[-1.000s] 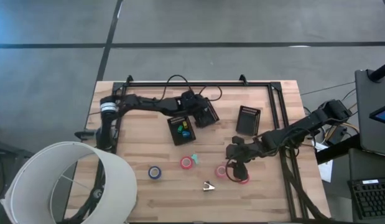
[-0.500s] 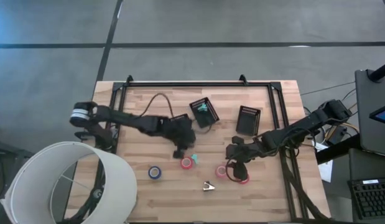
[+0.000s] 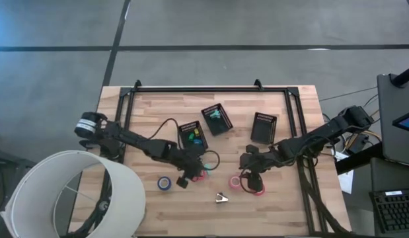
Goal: Pick and place Stapler, Stapler remover, tape
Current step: Put the light blue staple remover into the middle black basket
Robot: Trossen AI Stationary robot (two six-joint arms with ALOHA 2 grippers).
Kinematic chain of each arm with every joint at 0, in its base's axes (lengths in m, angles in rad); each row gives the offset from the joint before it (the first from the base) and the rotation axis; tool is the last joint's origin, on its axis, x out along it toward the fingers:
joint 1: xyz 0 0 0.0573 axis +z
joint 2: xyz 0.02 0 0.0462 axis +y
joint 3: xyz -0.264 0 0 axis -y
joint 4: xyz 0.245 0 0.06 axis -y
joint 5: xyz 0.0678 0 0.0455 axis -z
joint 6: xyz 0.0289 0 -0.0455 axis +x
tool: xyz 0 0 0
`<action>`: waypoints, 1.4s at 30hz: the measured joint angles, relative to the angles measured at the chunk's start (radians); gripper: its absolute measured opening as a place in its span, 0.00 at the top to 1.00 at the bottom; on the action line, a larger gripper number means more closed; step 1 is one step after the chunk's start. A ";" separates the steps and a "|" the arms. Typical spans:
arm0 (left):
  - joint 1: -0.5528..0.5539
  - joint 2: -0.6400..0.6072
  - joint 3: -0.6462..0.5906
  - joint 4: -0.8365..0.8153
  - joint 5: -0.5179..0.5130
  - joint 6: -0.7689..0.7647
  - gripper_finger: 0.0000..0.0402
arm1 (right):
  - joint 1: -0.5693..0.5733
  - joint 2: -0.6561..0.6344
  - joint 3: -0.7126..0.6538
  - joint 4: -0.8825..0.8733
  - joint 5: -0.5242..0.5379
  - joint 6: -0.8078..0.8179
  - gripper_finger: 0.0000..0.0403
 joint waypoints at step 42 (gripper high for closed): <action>0.007 0.323 0.381 -0.408 -0.162 0.255 0.42 | 0.001 0.000 0.000 0.015 0.002 -0.008 0.59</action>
